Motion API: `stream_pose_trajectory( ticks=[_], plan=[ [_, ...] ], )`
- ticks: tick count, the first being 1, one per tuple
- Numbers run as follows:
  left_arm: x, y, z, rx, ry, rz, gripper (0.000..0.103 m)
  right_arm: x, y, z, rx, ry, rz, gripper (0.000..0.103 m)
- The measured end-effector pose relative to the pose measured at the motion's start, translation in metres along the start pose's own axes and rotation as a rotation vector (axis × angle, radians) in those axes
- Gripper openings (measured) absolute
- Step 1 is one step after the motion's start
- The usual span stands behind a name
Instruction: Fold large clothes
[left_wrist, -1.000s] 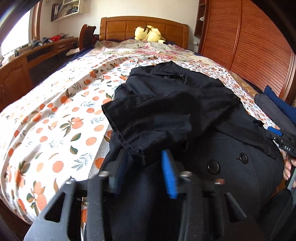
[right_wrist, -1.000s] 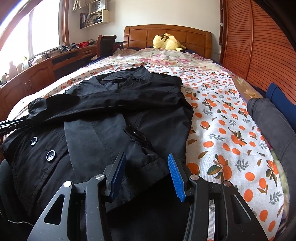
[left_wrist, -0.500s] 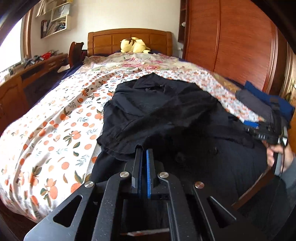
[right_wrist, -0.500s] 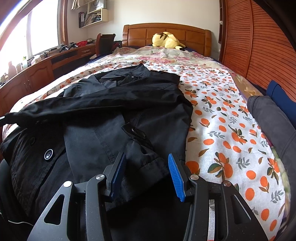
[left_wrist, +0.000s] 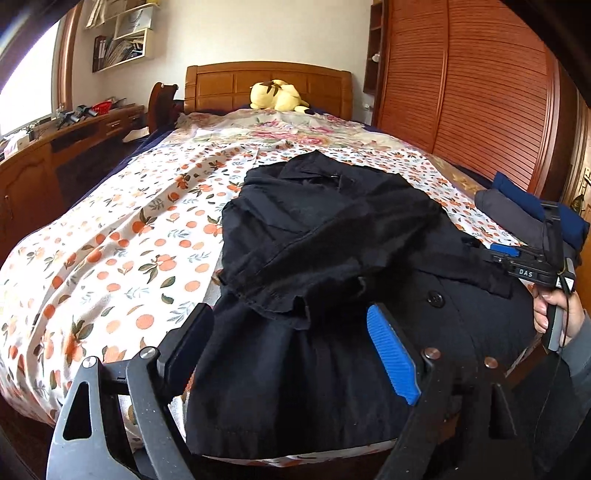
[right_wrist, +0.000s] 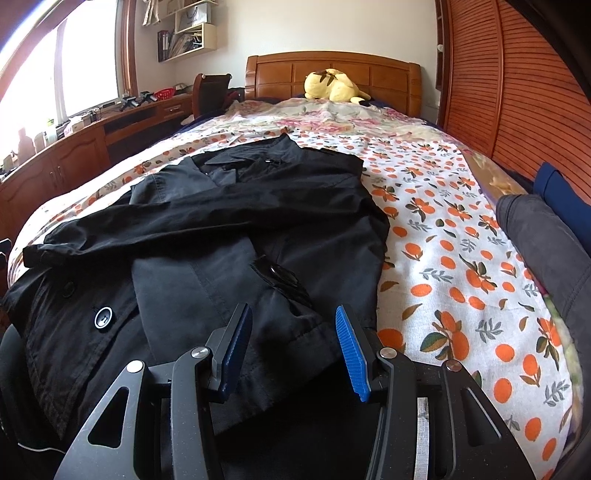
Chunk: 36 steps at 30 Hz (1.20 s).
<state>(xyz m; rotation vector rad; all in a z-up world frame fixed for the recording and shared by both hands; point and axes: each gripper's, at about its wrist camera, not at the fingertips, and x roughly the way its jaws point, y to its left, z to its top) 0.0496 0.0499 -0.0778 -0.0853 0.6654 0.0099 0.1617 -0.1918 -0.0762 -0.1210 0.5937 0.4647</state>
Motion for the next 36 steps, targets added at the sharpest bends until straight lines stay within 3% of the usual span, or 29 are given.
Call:
stream_pose_trajectory(
  ticks=[16,20,26,31,36],
  plan=[
    [-0.001,0.024,-0.017,-0.025,0.002,0.041,0.086,-0.008,0.016,0.005,-0.013,-0.032,0.012,0.049],
    [0.001,0.034,-0.021,-0.032,0.017,0.056,0.086,-0.014,0.016,-0.011,0.019,-0.026,0.052,0.061],
    [0.003,0.045,-0.028,-0.042,0.033,0.070,0.086,-0.022,0.011,-0.030,0.024,0.027,0.026,0.062],
    [-0.001,0.051,-0.030,-0.051,0.033,0.072,0.086,-0.034,0.022,-0.013,-0.016,-0.002,0.002,0.062],
    [-0.011,0.058,-0.032,-0.059,0.020,0.076,0.086,-0.027,0.063,0.019,-0.055,-0.044,0.081,0.062]
  ],
)
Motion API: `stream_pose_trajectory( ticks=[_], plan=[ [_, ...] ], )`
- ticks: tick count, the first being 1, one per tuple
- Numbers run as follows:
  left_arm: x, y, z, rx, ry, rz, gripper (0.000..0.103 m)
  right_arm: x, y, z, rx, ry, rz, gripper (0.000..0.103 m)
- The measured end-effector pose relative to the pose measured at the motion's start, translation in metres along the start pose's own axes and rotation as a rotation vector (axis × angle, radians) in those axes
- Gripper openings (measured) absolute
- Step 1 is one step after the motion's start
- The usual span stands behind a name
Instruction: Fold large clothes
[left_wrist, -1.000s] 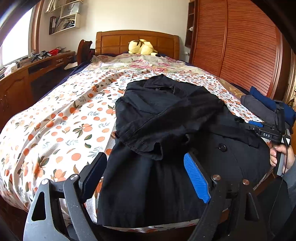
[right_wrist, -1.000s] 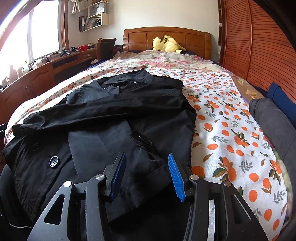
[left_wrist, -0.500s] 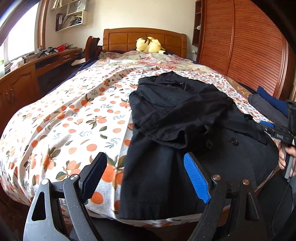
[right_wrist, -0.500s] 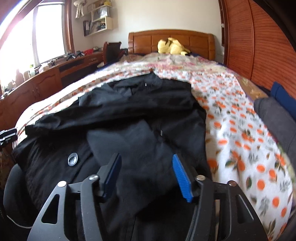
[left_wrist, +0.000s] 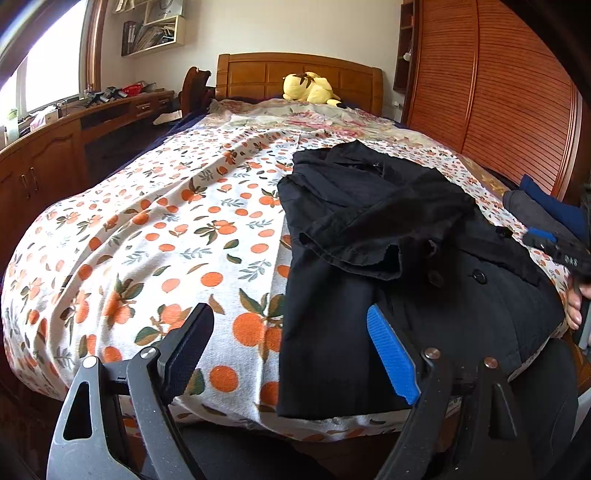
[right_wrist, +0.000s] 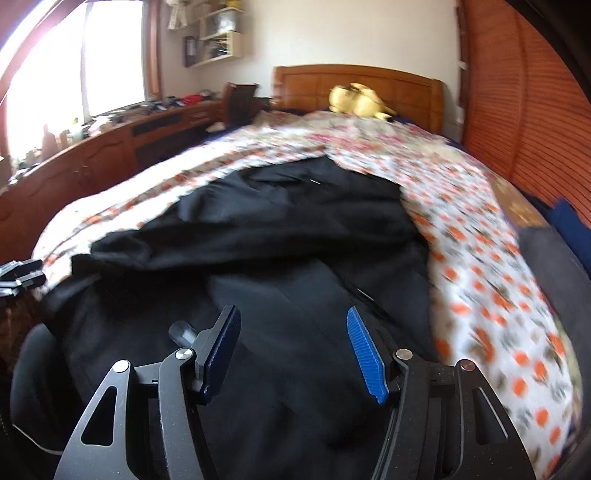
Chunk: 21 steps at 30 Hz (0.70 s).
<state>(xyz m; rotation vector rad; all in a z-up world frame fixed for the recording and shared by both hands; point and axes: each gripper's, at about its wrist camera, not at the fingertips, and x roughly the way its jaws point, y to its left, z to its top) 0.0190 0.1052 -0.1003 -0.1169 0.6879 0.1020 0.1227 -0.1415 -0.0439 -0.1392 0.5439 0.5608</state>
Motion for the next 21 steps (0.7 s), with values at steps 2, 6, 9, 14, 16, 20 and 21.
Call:
stream_pose_trajectory(
  ticks=[2,6,9,14,16,20,21],
  plan=[
    [-0.003,0.003,0.000,-0.002,-0.004,0.003,0.086,0.014,0.024,0.017,-0.039,-0.013,0.041,0.062],
    [-0.009,0.011,0.001,-0.007,-0.011,0.010,0.086,0.052,0.065,0.047,-0.085,-0.001,0.124,0.062],
    [-0.011,0.014,0.002,-0.008,-0.017,0.012,0.086,0.086,0.095,0.065,-0.101,0.032,0.185,0.060],
    [-0.013,0.021,0.002,-0.011,-0.021,0.014,0.086,0.135,0.134,0.073,-0.157,0.119,0.223,0.059],
    [-0.013,0.022,0.002,-0.011,-0.020,0.015,0.086,0.153,0.148,0.069,-0.173,0.175,0.251,0.059],
    [-0.014,0.027,0.001,-0.014,-0.019,0.013,0.086,0.178,0.168,0.057,-0.227,0.244,0.249,0.059],
    [-0.013,0.029,0.001,-0.015,-0.018,0.012,0.086,0.180,0.169,0.058,-0.227,0.241,0.247,0.059]
  ],
)
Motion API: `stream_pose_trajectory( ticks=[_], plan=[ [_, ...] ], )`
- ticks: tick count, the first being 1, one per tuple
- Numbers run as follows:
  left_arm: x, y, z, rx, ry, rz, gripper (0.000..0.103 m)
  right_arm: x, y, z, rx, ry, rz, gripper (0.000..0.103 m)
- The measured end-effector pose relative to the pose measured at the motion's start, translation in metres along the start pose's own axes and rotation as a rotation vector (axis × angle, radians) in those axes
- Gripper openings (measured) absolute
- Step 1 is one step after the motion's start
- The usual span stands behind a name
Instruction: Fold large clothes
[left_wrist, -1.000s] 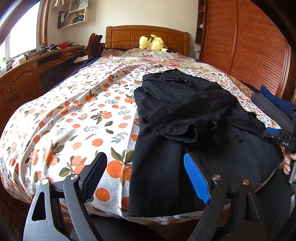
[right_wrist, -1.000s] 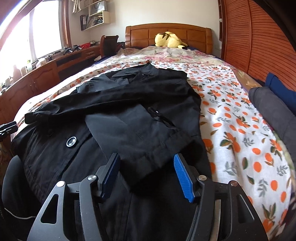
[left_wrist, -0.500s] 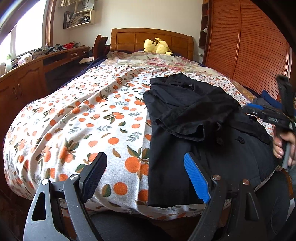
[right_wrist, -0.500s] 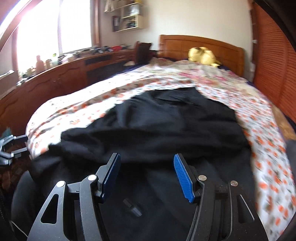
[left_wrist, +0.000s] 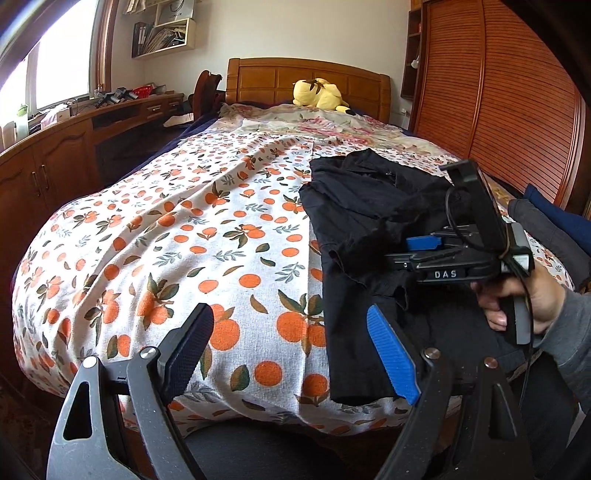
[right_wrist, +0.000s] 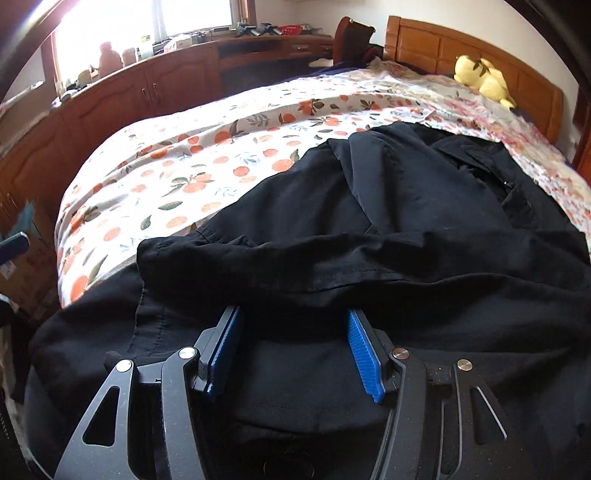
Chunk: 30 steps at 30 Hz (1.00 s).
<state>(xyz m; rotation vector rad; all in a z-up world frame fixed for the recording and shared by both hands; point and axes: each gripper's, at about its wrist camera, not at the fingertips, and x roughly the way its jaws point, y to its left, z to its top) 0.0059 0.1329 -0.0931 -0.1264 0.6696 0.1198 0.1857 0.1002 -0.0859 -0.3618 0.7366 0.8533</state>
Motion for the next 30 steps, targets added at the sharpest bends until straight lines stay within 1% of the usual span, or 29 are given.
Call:
stream_pose_trajectory(
  ticks=[2,5,9,11,15,18,20,24,26,27,28,29,30],
  plan=[
    [0.002,0.002,-0.001,-0.003,0.003,-0.003,0.086,-0.002,-0.004,0.002,0.026,0.002,0.015,0.059],
    [0.004,0.002,-0.002,-0.006,0.005,-0.013,0.086,-0.019,-0.011,-0.004,0.050,-0.024,0.010,0.059],
    [0.004,-0.003,-0.004,0.001,0.000,-0.028,0.086,-0.057,-0.022,-0.029,0.076,-0.075,0.003,0.059],
    [0.005,-0.007,-0.004,0.004,-0.001,-0.039,0.086,-0.079,-0.034,-0.047,0.087,-0.092,-0.018,0.059],
    [0.007,-0.016,-0.004,0.017,0.000,-0.054,0.086,-0.121,-0.062,-0.087,0.103,-0.090,-0.120,0.059],
    [0.010,-0.021,-0.003,0.019,0.000,-0.065,0.086,-0.148,-0.087,-0.117,0.135,-0.078,-0.226,0.059],
    [0.012,-0.025,-0.002,0.021,-0.001,-0.072,0.086,-0.162,-0.102,-0.131,0.173,-0.071,-0.279,0.059],
    [0.016,-0.033,-0.002,0.034,0.007,-0.080,0.086,-0.181,-0.126,-0.156,0.276,-0.072,-0.331,0.059],
    [0.019,-0.036,-0.004,0.045,0.015,-0.082,0.086,-0.186,-0.132,-0.166,0.306,-0.073,-0.352,0.059],
    [0.019,-0.037,-0.005,0.050,0.016,-0.087,0.083,-0.188,-0.134,-0.172,0.319,-0.072,-0.355,0.059],
    [0.020,-0.038,-0.006,0.054,0.019,-0.092,0.078,-0.196,-0.139,-0.178,0.329,-0.068,-0.357,0.059],
    [0.021,-0.039,-0.007,0.060,0.026,-0.095,0.075,-0.193,-0.140,-0.181,0.337,-0.061,-0.360,0.059],
    [0.022,-0.040,-0.008,0.065,0.036,-0.095,0.068,-0.190,-0.139,-0.182,0.341,-0.056,-0.363,0.059]
  ],
)
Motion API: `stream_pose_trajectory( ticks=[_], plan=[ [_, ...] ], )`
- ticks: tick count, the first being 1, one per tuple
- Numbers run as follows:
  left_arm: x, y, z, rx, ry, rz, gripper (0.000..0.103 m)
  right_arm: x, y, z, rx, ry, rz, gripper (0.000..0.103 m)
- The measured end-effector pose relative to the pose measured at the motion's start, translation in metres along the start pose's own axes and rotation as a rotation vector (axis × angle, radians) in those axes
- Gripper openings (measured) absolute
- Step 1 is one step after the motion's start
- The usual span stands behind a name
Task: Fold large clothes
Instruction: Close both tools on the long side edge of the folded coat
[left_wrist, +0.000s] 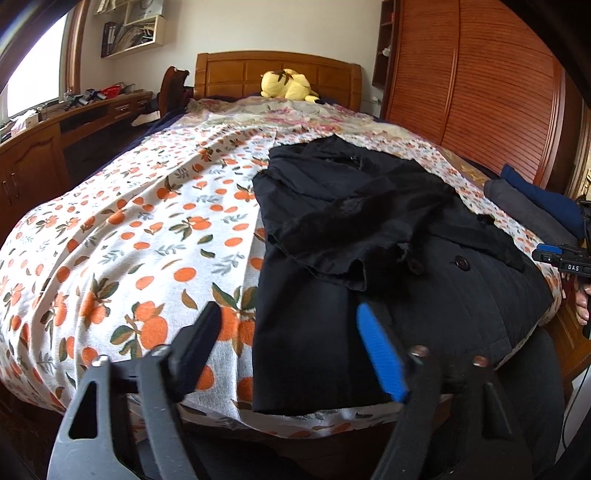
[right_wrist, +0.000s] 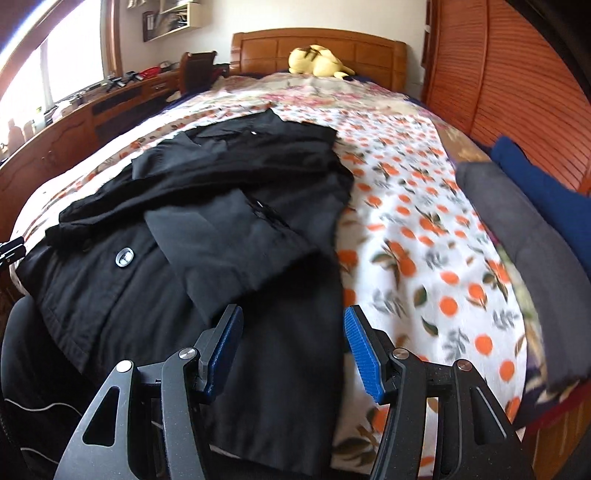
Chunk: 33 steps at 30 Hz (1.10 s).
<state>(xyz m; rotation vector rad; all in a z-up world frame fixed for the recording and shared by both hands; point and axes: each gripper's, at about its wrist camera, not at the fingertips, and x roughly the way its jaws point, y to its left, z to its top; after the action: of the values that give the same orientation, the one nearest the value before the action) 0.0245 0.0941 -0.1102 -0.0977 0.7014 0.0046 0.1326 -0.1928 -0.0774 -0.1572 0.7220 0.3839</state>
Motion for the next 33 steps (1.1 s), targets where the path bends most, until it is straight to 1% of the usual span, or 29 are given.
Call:
stream_pose_trajectory(
  ticks=[1,3,7,12,23,24,25,26,30,33],
  plan=[
    [0.001,0.000,-0.001,0.003,0.005,0.001,0.063,0.002,-0.007,0.000,0.003,0.003,-0.002,0.059],
    [0.003,0.000,-0.003,0.009,0.020,0.001,0.059,0.002,-0.009,-0.002,0.016,0.010,0.006,0.059],
    [0.007,0.001,-0.007,0.013,0.042,0.016,0.059,0.001,-0.009,-0.008,0.027,0.023,0.027,0.059],
    [0.013,0.005,-0.013,0.009,0.079,0.028,0.059,0.014,-0.016,-0.018,0.013,0.040,0.024,0.059],
    [0.010,0.008,-0.022,-0.005,0.091,0.003,0.059,0.015,-0.017,-0.019,0.007,0.051,0.017,0.059],
    [0.010,0.008,-0.023,-0.006,0.090,-0.003,0.056,0.014,-0.017,-0.019,0.007,0.052,0.017,0.059],
    [0.009,0.008,-0.024,-0.007,0.090,-0.011,0.051,0.014,-0.017,-0.020,0.008,0.053,0.020,0.059],
    [0.009,0.008,-0.025,-0.008,0.092,-0.024,0.050,0.013,-0.017,-0.020,0.009,0.055,0.027,0.059],
    [0.009,0.008,-0.028,-0.011,0.098,-0.031,0.050,0.005,-0.015,-0.022,0.006,0.043,0.072,0.059],
    [0.011,0.009,-0.029,-0.022,0.102,-0.037,0.050,0.001,-0.013,-0.025,-0.004,0.037,0.085,0.054]
  ],
)
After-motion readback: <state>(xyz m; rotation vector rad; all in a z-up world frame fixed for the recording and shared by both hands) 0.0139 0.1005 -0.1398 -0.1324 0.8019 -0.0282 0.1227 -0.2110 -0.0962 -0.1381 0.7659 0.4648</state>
